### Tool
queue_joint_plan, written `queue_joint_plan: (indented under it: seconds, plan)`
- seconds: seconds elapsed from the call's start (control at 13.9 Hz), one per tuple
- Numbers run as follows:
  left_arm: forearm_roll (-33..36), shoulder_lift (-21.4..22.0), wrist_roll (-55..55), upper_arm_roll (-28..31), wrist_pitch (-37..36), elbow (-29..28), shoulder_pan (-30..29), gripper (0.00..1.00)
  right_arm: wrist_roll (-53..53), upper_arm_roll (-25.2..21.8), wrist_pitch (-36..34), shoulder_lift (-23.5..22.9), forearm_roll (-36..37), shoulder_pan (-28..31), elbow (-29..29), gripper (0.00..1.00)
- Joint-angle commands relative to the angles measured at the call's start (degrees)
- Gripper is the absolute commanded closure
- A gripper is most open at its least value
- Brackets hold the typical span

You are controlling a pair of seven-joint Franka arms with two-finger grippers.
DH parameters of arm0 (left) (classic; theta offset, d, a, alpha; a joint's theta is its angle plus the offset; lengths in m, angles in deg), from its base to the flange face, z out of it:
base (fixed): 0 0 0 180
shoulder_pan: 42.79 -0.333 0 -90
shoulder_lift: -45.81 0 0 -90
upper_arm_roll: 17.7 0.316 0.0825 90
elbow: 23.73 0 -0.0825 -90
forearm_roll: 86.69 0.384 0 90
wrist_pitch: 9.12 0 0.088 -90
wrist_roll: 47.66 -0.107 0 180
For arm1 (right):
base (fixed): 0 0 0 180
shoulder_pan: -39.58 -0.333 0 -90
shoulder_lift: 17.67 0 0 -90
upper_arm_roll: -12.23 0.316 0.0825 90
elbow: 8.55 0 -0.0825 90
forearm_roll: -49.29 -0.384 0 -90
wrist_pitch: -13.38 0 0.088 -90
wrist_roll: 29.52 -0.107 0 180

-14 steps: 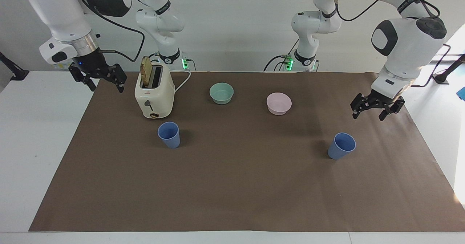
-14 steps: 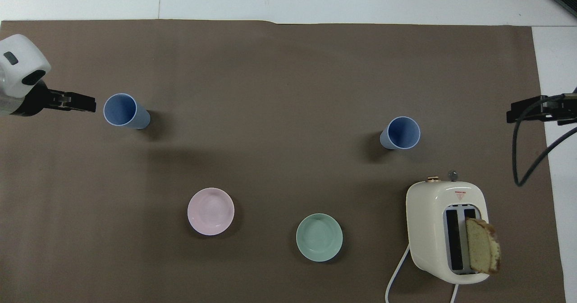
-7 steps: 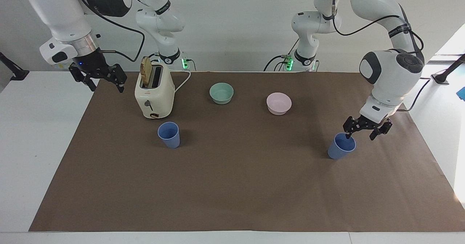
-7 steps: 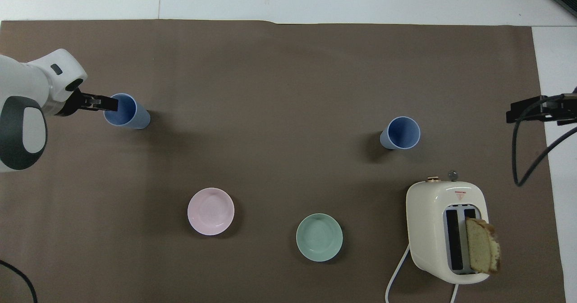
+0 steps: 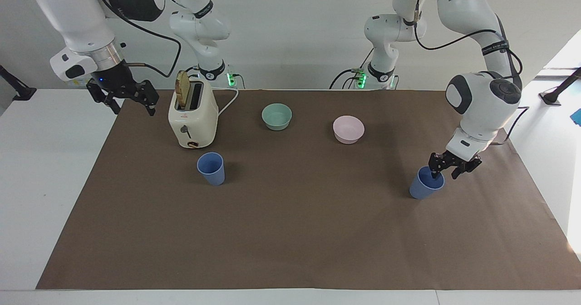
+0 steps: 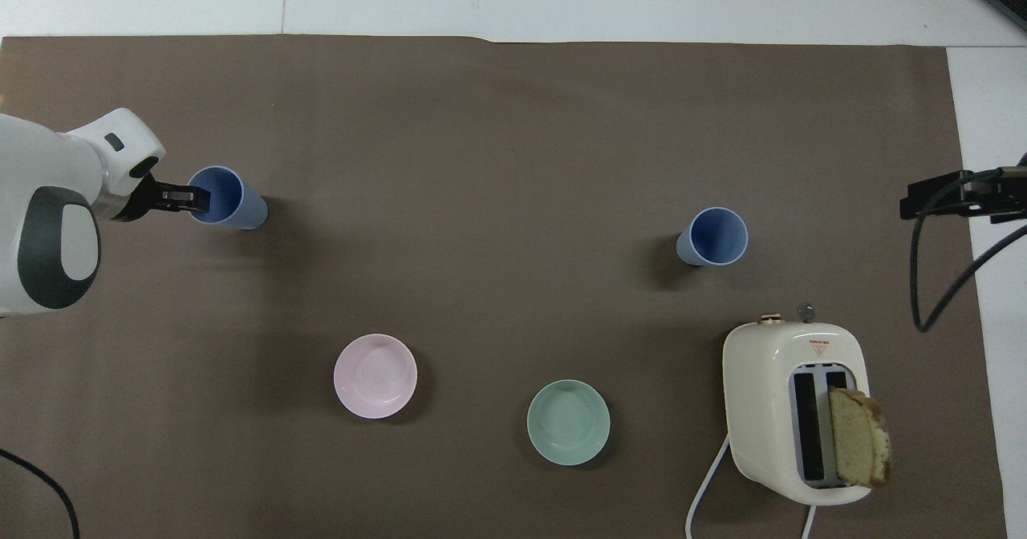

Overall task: Stack blue cups with both arms
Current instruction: 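Reach the left gripper to the nearby blue cup and grasp its rim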

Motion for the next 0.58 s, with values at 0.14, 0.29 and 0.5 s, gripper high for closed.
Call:
queue_joint_plan:
  seconds: [0.14, 0.29, 0.5]
  plan:
    - [-3.20, 0.49, -1.05, -0.41, 1.60, -1.65, -0.50, 0.99, 1.18, 0.41, 0.56, 1.79, -0.16, 0.51, -2.04, 0.00]
    - [-3.12, 0.49, -1.14, -0.32, 0.72, -1.39, -0.15, 1.00, 1.27, 0.41, 0.65, 1.70, -0.16, 0.60, -2.04, 0.00]
    - [-3.12, 1.02, -1.14, -0.41, -0.33, -0.60, 0.03, 1.00, 1.18, 0.41, 0.65, 1.70, -0.16, 0.51, -1.95, 0.00]
